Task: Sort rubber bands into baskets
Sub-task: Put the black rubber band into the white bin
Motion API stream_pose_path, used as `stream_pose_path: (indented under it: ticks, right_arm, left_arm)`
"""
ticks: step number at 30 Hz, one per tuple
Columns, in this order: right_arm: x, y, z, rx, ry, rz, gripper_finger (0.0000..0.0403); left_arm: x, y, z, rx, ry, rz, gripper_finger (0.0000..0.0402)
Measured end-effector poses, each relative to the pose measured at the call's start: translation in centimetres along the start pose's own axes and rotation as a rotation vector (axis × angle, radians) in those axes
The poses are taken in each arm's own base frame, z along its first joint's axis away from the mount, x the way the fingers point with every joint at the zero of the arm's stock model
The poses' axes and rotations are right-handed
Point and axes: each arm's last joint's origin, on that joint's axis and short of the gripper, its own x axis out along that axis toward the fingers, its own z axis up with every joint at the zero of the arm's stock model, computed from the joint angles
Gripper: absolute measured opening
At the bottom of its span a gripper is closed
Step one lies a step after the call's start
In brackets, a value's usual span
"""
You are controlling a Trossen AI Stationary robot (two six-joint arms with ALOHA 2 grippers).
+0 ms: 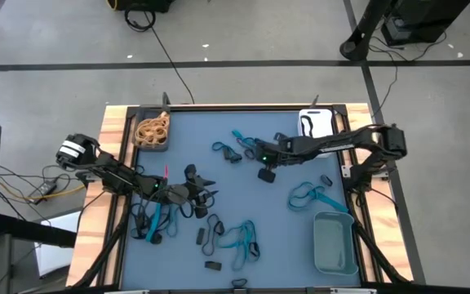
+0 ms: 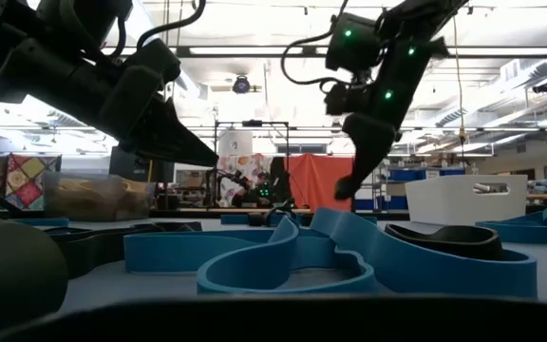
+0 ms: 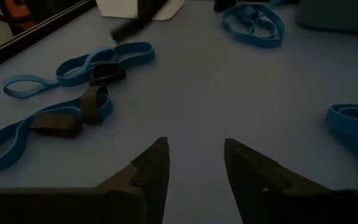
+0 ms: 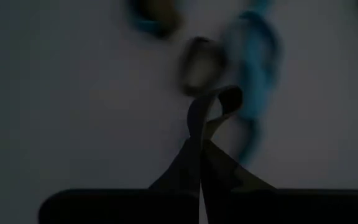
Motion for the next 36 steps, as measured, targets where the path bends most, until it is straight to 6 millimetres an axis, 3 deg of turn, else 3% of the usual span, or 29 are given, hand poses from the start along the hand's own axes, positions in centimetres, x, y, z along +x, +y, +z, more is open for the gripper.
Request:
stream_pose_path:
  ticks: [11, 17, 24, 36]
  right_arm:
    - [-5.9, -4.8, -2.0, 0.183, 0.017, -0.256, 0.0007]
    - [-7.5, -8.1, -4.0, 0.337, 0.144, -0.335, 0.0007]
    - [-7.1, -10.3, -4.9, 0.452, 0.258, -0.314, 0.0013]
    - [-3.9, -12.1, -8.4, 0.499, 0.386, -0.373, 0.0044]
  left_arm:
    - [0.0, 0.4, 0.0, -0.027, -0.023, 0.132, 0.0158]
    - [0.0, 1.1, 0.1, -0.111, -0.074, 0.272, 0.0158]
    - [0.9, 2.3, 0.3, -0.219, -0.048, 0.236, 0.0158]
    - [2.4, 5.4, 0.5, -0.271, 0.042, 0.176, 0.0158]
